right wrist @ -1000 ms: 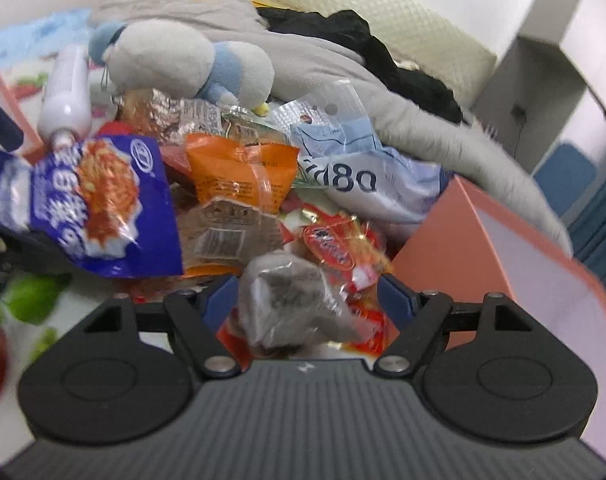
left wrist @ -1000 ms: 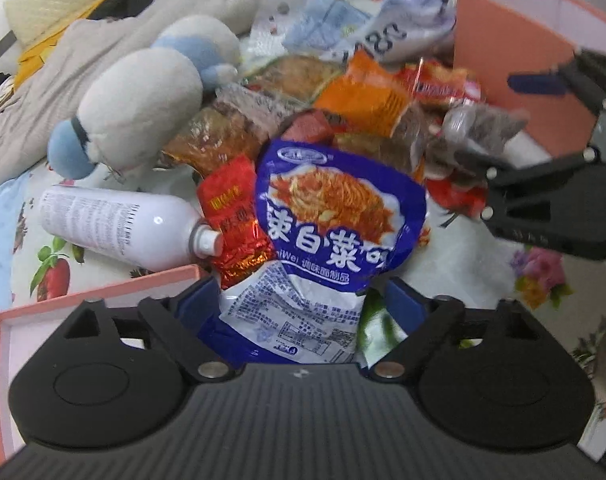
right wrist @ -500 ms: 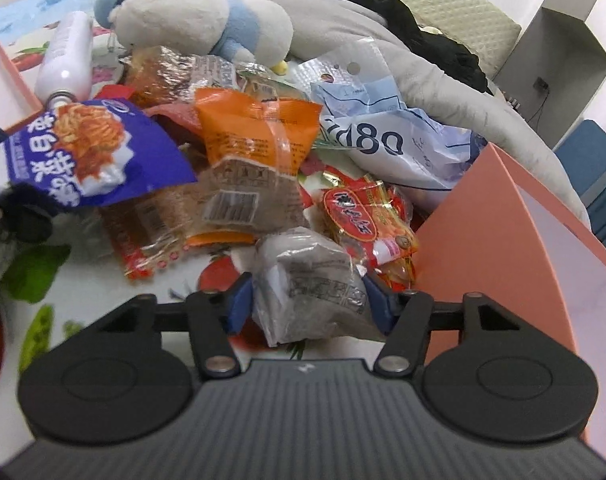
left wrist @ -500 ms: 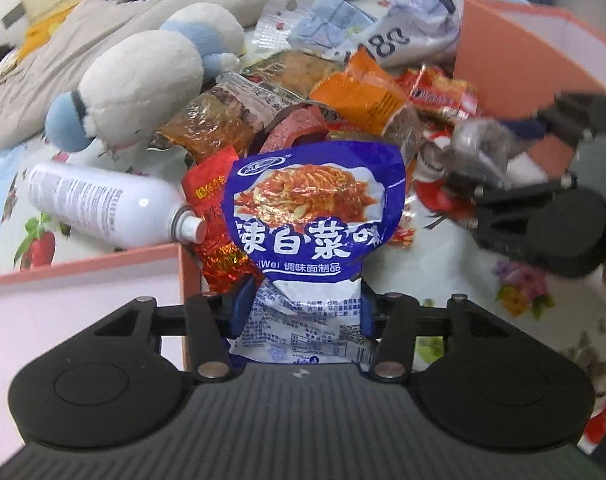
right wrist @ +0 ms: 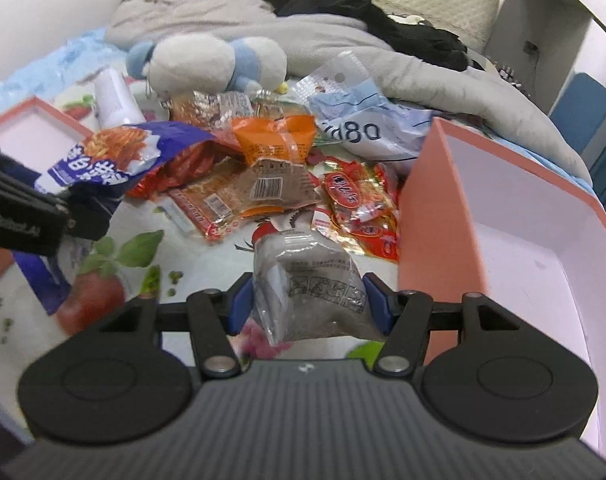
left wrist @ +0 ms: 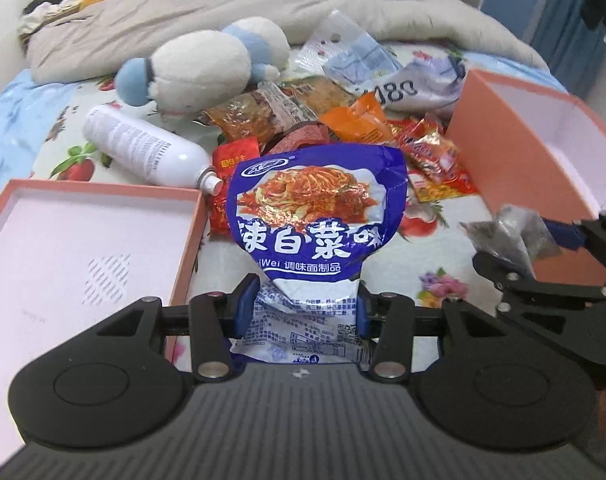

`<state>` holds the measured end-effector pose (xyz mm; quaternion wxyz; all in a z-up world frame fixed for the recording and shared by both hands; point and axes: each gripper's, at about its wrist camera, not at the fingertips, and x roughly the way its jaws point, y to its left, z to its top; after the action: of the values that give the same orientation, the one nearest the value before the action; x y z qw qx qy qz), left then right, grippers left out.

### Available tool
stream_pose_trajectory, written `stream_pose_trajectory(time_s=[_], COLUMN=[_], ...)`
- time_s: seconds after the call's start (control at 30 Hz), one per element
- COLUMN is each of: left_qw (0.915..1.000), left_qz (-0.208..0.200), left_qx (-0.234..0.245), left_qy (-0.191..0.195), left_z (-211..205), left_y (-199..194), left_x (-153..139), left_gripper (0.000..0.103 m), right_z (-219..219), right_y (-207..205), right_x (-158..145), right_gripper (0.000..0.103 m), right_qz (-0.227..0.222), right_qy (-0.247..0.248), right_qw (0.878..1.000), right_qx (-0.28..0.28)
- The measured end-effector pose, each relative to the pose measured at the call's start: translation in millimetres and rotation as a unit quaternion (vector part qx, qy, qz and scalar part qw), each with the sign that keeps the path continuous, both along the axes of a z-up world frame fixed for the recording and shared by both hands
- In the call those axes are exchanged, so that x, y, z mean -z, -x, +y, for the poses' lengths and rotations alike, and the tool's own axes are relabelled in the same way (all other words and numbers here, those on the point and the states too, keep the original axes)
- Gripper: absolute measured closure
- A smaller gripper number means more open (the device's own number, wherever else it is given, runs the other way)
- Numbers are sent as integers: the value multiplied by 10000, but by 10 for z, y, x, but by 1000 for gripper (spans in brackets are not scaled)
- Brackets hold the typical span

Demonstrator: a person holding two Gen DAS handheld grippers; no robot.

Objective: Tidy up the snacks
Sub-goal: 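Grasp the blue noodle packet with the left tool while the right tool grasps the clear snack bag, then carry both packets over the open box with both tools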

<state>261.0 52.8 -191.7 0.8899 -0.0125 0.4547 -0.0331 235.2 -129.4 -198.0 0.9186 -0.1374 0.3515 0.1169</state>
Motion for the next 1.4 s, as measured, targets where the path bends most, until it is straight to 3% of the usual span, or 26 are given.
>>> stream_pose_trajectory(time_s=[0.47, 0.87, 1.17, 1.4], left_qw=[9970, 9932, 9895, 9890], left_qz=[-381, -681, -726, -620], left_qx=[-368, -396, -45, 333], left_qy=[560, 860, 1249, 1301], left_z=[-346, -678, -1175, -1578], left_y=[827, 1423, 1452, 1163], left_x=[-704, -1112, -1247, -1279], left_gripper=[51, 51, 51, 51], right_z=[-475, -881, -1255, -1560], right_y=[738, 1178, 1323, 1209], right_x=[-585, -936, -1054, -1026], right_gripper=[42, 42, 42, 42], right_qz=[-90, -429, -595, -580], right_qy=[-891, -1188, -1313, -1335], right_qw=[9955, 9903, 9861, 9830], right_qx=[306, 586, 824, 1118])
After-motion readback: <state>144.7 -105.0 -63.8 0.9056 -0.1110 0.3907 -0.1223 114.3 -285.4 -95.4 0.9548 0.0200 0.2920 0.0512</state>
